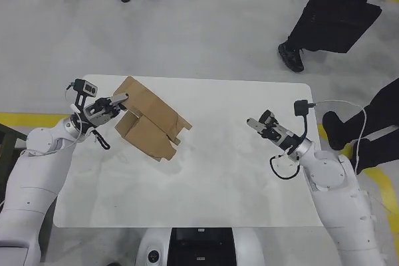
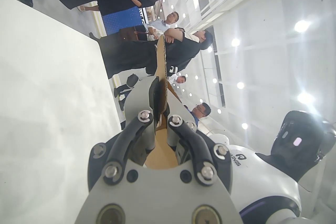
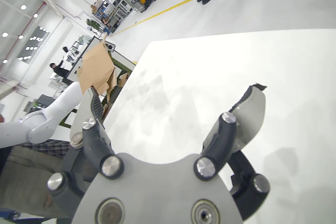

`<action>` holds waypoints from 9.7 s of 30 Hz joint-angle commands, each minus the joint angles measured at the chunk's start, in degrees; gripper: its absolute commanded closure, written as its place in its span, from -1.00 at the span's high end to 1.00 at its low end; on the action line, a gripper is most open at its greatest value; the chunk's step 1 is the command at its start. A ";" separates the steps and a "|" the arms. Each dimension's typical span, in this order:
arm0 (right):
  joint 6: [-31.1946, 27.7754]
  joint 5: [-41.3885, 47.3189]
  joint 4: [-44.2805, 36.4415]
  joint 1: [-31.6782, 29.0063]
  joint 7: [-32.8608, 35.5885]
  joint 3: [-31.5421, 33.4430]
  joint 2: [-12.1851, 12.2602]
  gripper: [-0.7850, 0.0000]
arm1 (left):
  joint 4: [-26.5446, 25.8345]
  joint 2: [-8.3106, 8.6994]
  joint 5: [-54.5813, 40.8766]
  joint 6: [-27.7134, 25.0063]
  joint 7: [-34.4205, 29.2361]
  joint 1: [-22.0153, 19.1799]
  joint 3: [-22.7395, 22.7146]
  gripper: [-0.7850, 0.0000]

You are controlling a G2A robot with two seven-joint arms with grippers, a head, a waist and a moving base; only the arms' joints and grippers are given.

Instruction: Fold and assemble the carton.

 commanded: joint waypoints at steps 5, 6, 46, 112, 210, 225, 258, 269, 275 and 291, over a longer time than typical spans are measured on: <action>4.73 14.05 -1.20 -0.81 6.43 -5.20 -0.57 1.00 | 2.78 -1.80 -1.79 -0.45 0.44 -3.53 4.44 -1.00; 6.04 15.91 -1.24 -0.88 6.81 -5.96 -0.70 1.00 | 3.32 -2.14 -2.36 -0.60 0.55 -4.06 5.15 -1.00; 6.17 29.34 -1.69 2.21 12.23 -21.03 -3.20 1.00 | 4.26 -6.57 -2.13 -0.53 6.22 -5.68 10.19 -1.00; 7.27 27.71 2.97 7.42 1.90 -24.98 -5.82 -0.18 | 3.04 -8.88 8.07 -1.98 8.97 -3.01 3.26 -1.00; 16.36 48.32 14.82 17.50 33.12 -24.35 -6.12 -1.00 | -6.77 -1.30 7.38 24.57 -25.62 0.36 -1.81 1.00; 15.58 50.60 15.39 17.54 33.35 -25.81 -7.02 -1.00 | -6.04 0.92 3.21 23.94 -25.62 -2.28 3.82 1.00; 15.91 49.74 16.93 18.61 33.89 -28.45 -8.52 -1.00 | -3.16 0.24 -6.36 19.17 -21.86 -2.58 1.20 1.00; 14.34 50.01 16.86 19.04 32.74 -27.80 -8.86 -1.00 | -5.21 0.05 -0.87 20.06 -22.53 -2.44 2.58 1.00; 12.56 50.58 16.99 18.66 31.07 -26.85 -8.98 -1.00 | -6.10 -0.01 -0.62 20.57 -22.82 -1.75 2.35 1.00; 14.80 49.21 17.20 18.53 33.70 -27.61 -9.20 -1.00 | -7.39 -0.38 -0.27 22.57 -25.05 -1.59 3.08 1.00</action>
